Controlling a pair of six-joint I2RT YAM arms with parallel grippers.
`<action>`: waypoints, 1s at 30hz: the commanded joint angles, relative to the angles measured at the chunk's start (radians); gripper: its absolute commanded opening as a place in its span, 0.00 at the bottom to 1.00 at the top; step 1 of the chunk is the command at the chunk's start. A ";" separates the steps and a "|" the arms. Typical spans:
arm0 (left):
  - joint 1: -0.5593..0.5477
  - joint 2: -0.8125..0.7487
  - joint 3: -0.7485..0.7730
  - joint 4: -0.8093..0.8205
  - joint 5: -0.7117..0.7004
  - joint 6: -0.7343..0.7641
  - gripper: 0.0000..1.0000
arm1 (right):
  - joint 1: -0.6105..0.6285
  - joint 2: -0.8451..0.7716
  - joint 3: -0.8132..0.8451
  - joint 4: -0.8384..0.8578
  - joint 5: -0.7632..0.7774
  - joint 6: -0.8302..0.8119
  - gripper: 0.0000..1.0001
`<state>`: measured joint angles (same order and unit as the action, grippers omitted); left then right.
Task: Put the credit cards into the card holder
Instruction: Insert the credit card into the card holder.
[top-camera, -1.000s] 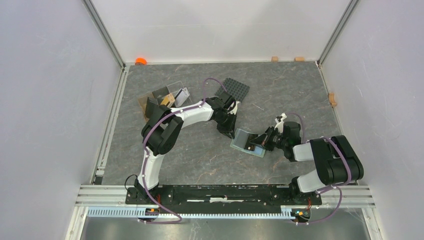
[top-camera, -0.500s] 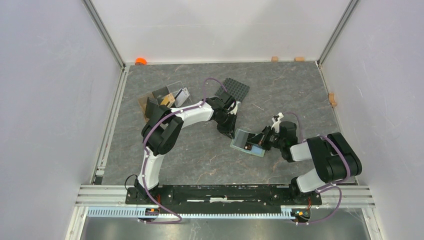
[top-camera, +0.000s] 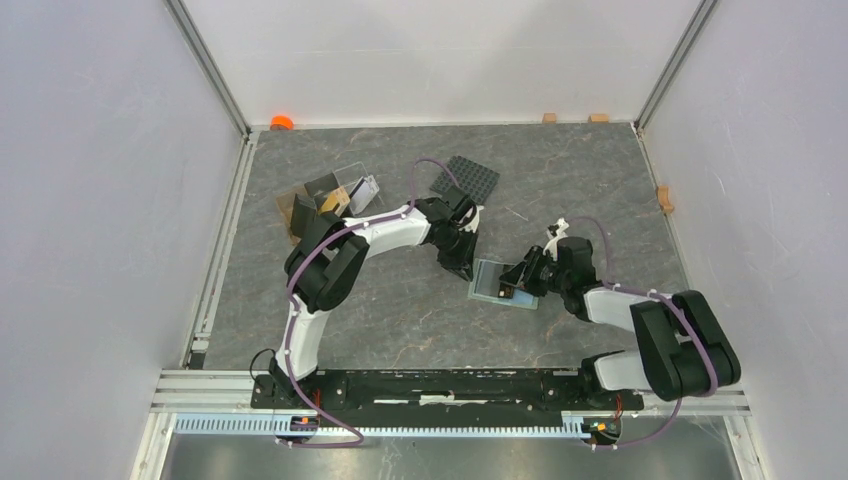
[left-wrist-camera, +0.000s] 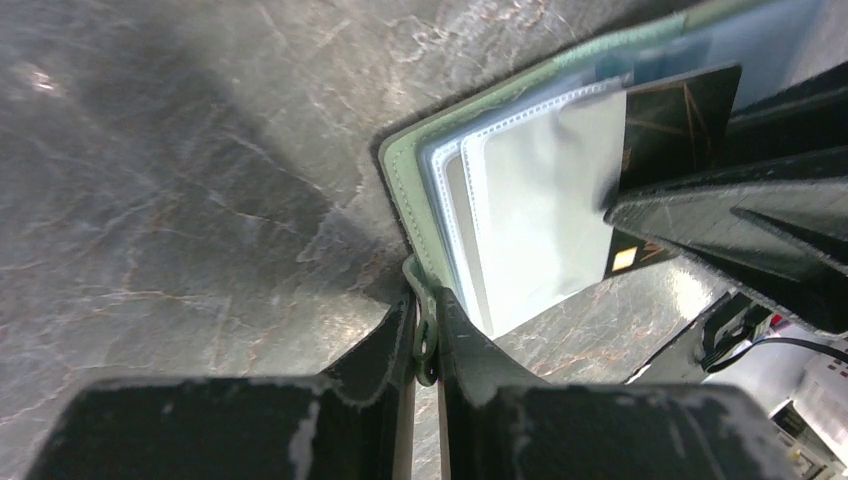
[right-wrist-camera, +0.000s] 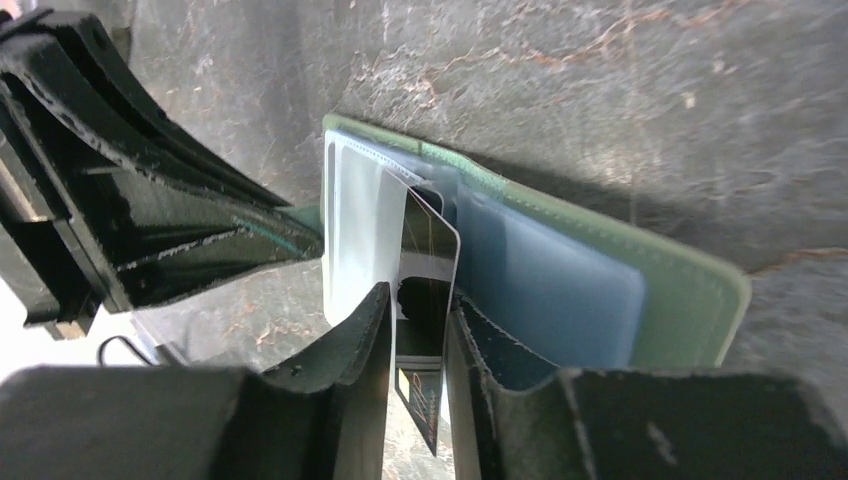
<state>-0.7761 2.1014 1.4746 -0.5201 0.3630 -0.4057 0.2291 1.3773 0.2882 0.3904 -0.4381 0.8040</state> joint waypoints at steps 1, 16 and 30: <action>-0.031 0.010 -0.028 0.004 0.006 -0.013 0.02 | 0.002 -0.084 0.053 -0.220 0.167 -0.130 0.35; -0.037 -0.019 -0.067 0.057 0.059 -0.045 0.02 | 0.003 -0.216 0.178 -0.497 0.252 -0.343 0.55; -0.040 -0.014 -0.065 0.057 0.057 -0.047 0.02 | 0.107 -0.149 0.180 -0.468 0.143 -0.323 0.52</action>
<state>-0.8028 2.0972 1.4330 -0.4545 0.4305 -0.4366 0.3073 1.2026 0.4355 -0.0948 -0.2588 0.4736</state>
